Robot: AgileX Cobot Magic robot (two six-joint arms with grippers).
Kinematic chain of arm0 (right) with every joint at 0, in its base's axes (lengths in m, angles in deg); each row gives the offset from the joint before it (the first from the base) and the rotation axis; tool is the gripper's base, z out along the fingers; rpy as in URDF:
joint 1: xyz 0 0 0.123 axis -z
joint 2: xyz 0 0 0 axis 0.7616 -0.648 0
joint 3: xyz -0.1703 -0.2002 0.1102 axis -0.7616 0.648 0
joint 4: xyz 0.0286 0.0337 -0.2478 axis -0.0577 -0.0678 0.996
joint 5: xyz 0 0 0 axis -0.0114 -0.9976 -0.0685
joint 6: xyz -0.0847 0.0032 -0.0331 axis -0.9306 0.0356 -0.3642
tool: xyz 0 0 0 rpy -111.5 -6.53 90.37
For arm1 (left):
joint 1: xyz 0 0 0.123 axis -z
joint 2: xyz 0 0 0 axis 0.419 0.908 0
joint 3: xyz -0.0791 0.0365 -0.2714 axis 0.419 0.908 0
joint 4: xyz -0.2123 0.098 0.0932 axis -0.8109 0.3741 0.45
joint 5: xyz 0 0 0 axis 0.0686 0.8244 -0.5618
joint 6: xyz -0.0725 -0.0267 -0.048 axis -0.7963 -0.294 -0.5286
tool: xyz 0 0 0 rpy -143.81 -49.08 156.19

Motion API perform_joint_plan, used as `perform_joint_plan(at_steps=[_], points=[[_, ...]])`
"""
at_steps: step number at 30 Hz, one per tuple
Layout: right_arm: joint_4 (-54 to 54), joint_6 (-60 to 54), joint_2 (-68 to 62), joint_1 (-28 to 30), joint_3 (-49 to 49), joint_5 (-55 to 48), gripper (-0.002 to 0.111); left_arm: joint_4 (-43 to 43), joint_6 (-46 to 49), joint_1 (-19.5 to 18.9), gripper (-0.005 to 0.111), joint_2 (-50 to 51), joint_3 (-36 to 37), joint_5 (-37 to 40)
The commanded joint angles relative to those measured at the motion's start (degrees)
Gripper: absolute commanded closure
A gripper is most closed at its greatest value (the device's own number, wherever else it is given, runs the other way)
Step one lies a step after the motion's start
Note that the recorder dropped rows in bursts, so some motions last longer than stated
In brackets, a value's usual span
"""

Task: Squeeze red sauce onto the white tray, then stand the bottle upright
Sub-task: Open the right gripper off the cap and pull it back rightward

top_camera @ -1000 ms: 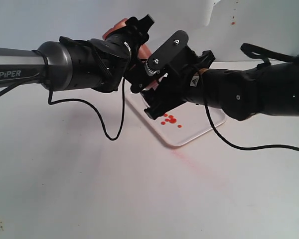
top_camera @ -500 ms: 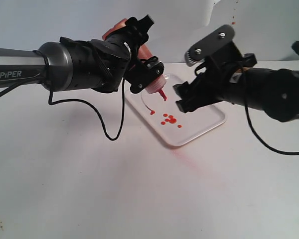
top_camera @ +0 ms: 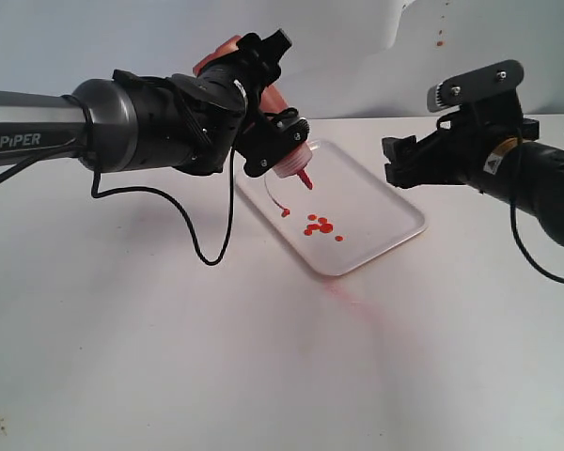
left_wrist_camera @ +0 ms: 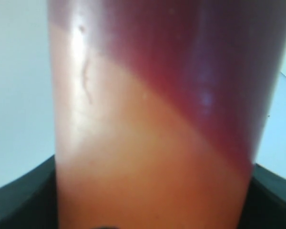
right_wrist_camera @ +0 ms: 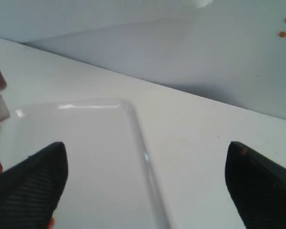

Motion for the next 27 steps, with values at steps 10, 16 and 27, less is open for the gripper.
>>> perform_joint_plan(at_steps=[10, 16, 27], points=[[72.4, 63.4, -12.4, 9.7, -17.3, 22.3, 0.027, 0.8, 2.2, 0.3, 0.107, -1.4, -0.7, 0.5], [73.4, 66.8, -15.4, 9.7, -25.2, 24.9, 0.027, 0.8, 2.4, 0.3, 0.107, -1.4, -0.7, 0.1], [71.7, 57.5, -16.3, 6.2, -26.3, 21.4, 0.029, 0.8, 4.0, 0.3, 0.107, -1.4, -0.7, 0.0]])
